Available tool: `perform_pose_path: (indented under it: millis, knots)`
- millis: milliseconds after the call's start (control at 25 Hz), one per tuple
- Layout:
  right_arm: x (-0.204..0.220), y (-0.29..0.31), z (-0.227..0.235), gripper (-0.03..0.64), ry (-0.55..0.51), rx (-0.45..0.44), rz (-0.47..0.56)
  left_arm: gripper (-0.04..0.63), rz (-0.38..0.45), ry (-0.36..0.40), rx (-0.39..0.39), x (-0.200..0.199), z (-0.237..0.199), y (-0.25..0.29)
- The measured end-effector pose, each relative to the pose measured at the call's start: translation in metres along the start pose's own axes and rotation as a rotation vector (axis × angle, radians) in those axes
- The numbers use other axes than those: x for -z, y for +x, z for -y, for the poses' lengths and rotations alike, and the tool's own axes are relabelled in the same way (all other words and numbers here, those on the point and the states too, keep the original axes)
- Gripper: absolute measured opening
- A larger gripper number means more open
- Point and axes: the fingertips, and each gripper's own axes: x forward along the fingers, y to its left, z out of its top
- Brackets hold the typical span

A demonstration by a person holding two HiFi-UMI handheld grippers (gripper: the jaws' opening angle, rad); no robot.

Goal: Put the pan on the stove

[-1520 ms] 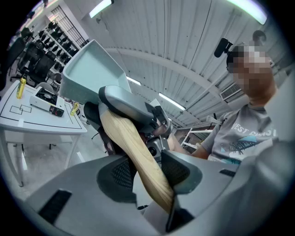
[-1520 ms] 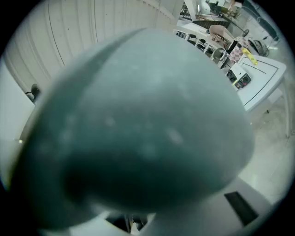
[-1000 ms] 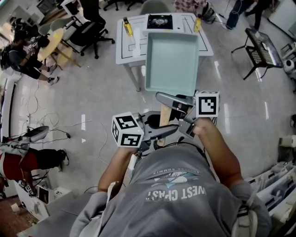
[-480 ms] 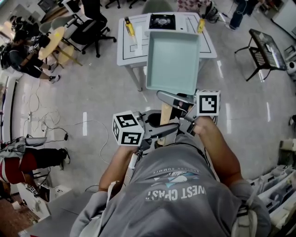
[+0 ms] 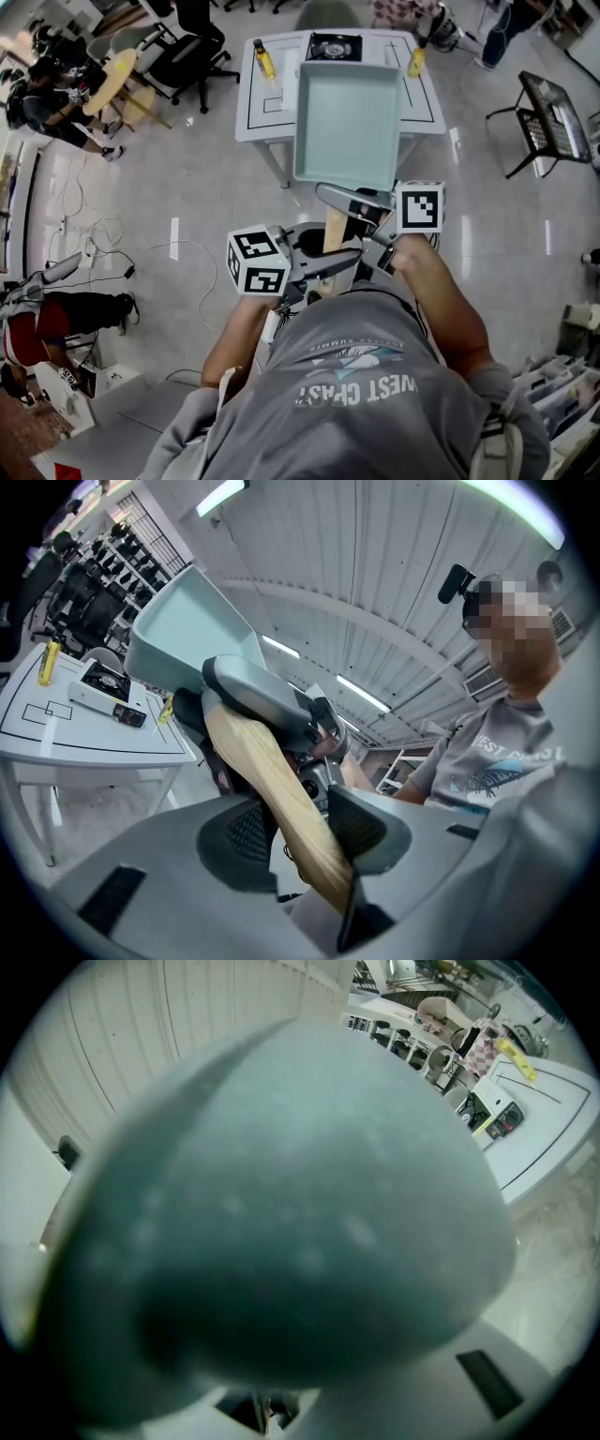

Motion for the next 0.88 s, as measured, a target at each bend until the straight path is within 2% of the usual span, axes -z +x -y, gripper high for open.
perform_pose_path:
  millis: [360,760,880]
  knots:
    - [-0.056,-0.022,0.041,0.143,0.02,-0.037,-0.052,0.156,0.037,-0.022,-0.055,-0.035,-0.048,0.052]
    - [-0.064,-0.024,0.043,0.143,0.025,-0.086,-0.119,0.156,0.088,-0.024,-0.121,-0.046,-0.056,0.064]
    - [-0.078,-0.03,0.051,0.141,0.032,-0.105,-0.128,0.156,0.093,-0.028,-0.138,-0.054,-0.067,0.077]
